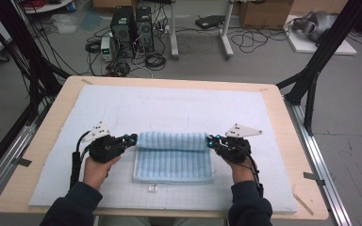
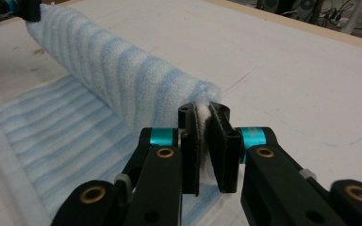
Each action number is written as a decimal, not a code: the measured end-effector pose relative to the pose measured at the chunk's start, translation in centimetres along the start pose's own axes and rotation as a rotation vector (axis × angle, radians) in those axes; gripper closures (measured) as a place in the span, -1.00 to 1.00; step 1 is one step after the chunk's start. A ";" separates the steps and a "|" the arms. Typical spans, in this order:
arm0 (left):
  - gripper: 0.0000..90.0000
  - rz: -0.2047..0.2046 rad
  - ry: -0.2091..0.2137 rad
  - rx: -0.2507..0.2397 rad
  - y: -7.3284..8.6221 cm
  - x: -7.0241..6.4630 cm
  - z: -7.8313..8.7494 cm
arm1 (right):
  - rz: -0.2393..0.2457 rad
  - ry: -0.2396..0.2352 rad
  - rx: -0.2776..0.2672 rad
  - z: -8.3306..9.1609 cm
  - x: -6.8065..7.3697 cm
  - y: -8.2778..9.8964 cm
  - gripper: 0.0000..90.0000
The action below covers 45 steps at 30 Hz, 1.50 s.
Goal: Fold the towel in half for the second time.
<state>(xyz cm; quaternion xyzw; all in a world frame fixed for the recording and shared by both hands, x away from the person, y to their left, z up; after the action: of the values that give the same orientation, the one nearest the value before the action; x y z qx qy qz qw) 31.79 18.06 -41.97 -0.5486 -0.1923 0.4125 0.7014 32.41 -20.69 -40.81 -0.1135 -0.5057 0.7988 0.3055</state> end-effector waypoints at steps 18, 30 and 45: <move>0.92 -0.015 0.029 0.060 4.0 -1.5 2.0 | 0.035 -0.007 0.062 0.7 2.7 3.7 0.82; 0.74 0.000 0.059 0.088 5.2 -1.9 3.0 | 0.033 -0.025 0.083 1.4 3.4 5.3 0.79; 0.14 0.086 0.046 0.027 3.8 -1.0 4.0 | -0.050 0.004 -0.006 4.3 3.5 5.2 0.15</move>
<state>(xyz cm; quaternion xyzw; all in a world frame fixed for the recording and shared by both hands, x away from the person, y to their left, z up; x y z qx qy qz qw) 26.93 19.90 -43.99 -0.5563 -0.1468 0.4318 0.6947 25.63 -23.33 -42.92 -0.1035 -0.5101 0.7892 0.3259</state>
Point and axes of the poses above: each handheld gripper's, and its own axes: z roughly backward along the jaws, y roughly out of its underside, x roughly to its left, the point moved 2 cm from there along -z, roughly forward along the jaws, and after that the axes turned 9 degrees about -y, right-handed, at the moved point
